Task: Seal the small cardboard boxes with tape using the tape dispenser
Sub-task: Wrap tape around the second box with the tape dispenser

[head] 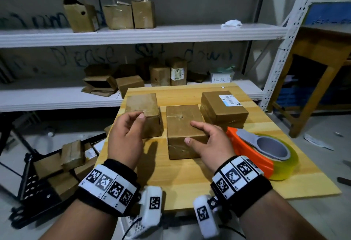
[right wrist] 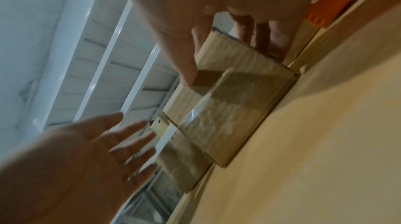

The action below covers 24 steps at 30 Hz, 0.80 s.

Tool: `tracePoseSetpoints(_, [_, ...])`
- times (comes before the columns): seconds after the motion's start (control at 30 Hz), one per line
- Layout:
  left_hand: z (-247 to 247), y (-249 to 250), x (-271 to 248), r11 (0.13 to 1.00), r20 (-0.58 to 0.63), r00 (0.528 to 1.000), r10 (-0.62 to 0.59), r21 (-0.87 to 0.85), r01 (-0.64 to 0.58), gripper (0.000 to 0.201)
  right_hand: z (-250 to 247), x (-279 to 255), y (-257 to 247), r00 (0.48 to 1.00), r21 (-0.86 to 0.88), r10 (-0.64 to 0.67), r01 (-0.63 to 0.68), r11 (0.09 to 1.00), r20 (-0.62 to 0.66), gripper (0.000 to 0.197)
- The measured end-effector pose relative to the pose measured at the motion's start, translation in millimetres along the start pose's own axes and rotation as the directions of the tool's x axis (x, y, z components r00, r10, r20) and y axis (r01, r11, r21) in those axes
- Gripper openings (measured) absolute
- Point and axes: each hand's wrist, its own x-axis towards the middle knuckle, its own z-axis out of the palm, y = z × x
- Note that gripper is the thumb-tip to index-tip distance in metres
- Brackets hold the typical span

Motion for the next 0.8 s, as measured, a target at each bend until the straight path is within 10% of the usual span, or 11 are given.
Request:
tracePoseSetpoints(0.47, [-17.2,-24.5,31.3,0.985,0.13,0.977,-0.168,-0.019,0.171,0.035,16.2,46.3,-8.1,0.995,0.114,0.099,-0.101,0.988,0.025,0.053])
tracePoseSetpoints(0.63, [-17.1,-36.1,36.8,0.982,0.168,0.97,-0.175,-0.037,0.184,0.076,24.4,54.0,-16.1,0.993,0.209,0.102,-0.112,0.971,0.059,0.054])
tracePoseSetpoints(0.8, [-29.7,-41.5,53.1,0.965,0.139,0.956,-0.258,0.081,0.249,0.039,31.8,60.0,-18.9,0.99,0.236,0.102,-0.121,0.964,0.093,0.061])
